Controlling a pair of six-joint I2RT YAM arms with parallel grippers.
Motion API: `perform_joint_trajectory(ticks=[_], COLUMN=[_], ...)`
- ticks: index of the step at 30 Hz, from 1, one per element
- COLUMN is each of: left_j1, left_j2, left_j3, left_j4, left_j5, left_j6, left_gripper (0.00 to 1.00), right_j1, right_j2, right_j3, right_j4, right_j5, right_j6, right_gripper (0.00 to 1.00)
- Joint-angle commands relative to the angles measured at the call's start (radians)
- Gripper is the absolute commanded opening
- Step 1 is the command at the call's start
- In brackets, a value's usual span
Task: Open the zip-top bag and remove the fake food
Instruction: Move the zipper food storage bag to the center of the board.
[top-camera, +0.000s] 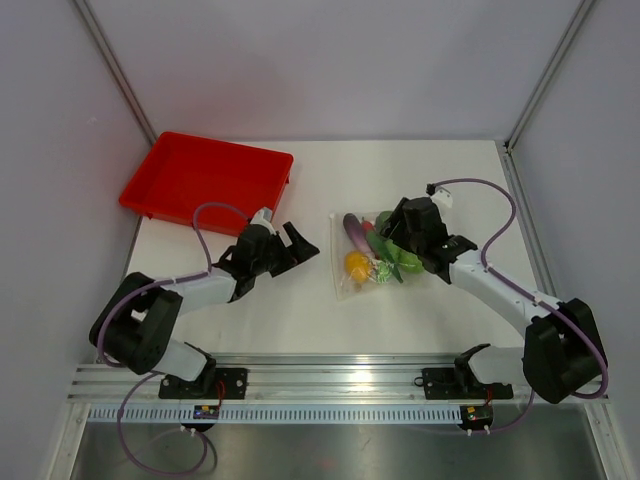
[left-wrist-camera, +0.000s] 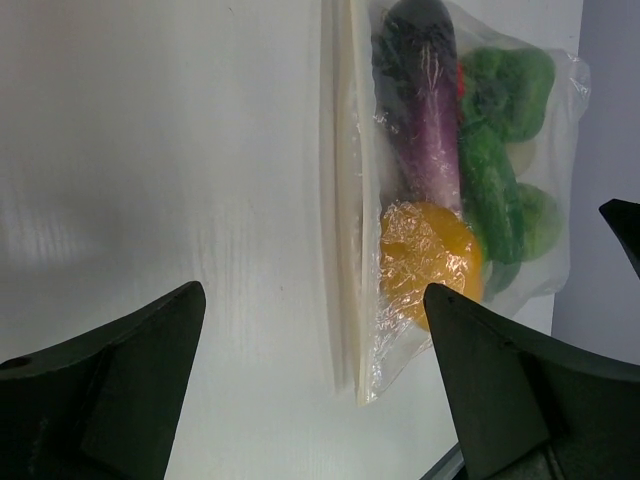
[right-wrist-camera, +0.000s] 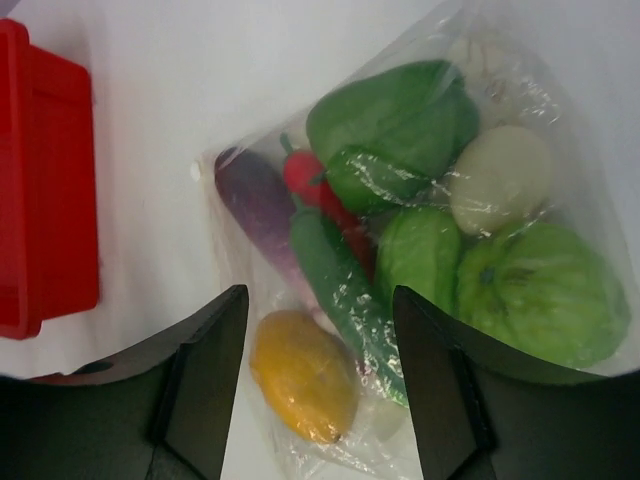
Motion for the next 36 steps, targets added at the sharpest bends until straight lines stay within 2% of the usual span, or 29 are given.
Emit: perform_joint_trajectory(ticks=[1, 11, 22, 24, 25, 27, 31, 36], left_j1=[-0.015, -0.047, -0.060, -0.061, -0.060, -0.060, -0.060, -0.060], left_j2=[0.038, 0.147, 0.164, 0.169, 0.170, 0.164, 0.137, 0.097], left_j3=[0.054, 0.080, 0.096, 0.097, 0.097, 0.099, 0.119, 0.165], left_j4=[0.074, 0.149, 0.166, 0.165, 0.178, 0.188, 0.111, -0.047], left_j5=[0.032, 0.063, 0.075, 0.083, 0.100, 0.120, 0.108, 0.026], left_j6=[-0.013, -0.050, -0.036, -0.030, -0.018, -0.003, 0.066, 0.166], left_gripper=[0.93, 0.93, 0.91, 0.88, 0.81, 0.76, 0.77, 0.80], right_j1=[0.039, 0.154, 0.178, 0.179, 0.181, 0.181, 0.181, 0.181], right_j2=[-0.011, 0.113, 0.233, 0.259, 0.267, 0.286, 0.314, 0.380], right_j3=[0.012, 0.083, 0.164, 0.182, 0.186, 0.190, 0.199, 0.228], right_j4=[0.074, 0.073, 0.015, -0.007, -0.014, -0.018, -0.024, -0.039], right_j5=[-0.074, -0.105, -0.088, -0.082, -0.081, -0.076, -0.056, -0.055], right_j6=[0.021, 0.002, -0.047, -0.051, -0.051, -0.056, -0.059, -0.073], right_gripper=[0.66, 0.67, 0.68, 0.69, 0.68, 0.69, 0.67, 0.63])
